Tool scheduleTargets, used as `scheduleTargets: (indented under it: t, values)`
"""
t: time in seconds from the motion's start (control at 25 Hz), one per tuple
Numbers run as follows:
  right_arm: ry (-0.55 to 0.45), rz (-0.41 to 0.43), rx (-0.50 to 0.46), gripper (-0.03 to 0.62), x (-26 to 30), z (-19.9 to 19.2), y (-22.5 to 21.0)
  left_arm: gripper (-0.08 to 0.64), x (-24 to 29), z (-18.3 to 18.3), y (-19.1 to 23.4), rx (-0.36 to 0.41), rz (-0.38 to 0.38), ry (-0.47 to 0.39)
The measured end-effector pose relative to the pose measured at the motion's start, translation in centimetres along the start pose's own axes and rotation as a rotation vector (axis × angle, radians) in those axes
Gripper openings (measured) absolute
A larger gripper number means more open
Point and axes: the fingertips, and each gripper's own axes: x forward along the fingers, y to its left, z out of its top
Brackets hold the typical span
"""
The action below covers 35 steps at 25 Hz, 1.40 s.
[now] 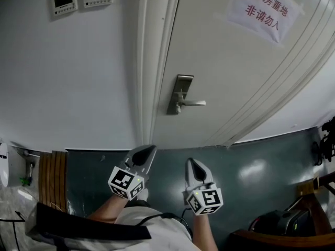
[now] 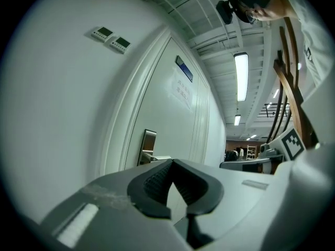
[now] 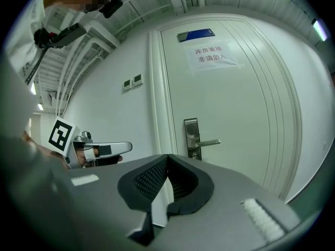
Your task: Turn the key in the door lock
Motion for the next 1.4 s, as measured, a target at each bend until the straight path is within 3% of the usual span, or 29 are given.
scheduleTargets:
  t: [0.4, 0.72, 1.16, 1.4]
  values:
    - [0.018, -0.053, 0.000, 0.008, 6.2, 0.3, -0.6, 0.006, 3.0, -0.1, 5.2, -0.027, -0.059, 0.019]
    - [0.032, -0.061, 0.024, 0.008, 8.0, -0.4, -0.8, 0.006, 3.5, -0.8, 7.2, -0.045, -0.047, 0.034]
    - [0.032, 0.020, 0.022, 0.008, 10.8, 0.0, -2.5, 0.006, 4.9, -0.6, 7.1, -0.034, 0.025, 0.030]
    - [0.034, 0.069, 0.085, 0.008, 13.4, -0.4, -4.6, 0.006, 6.4, -0.9, 6.7, -0.032, 0.061, 0.032]
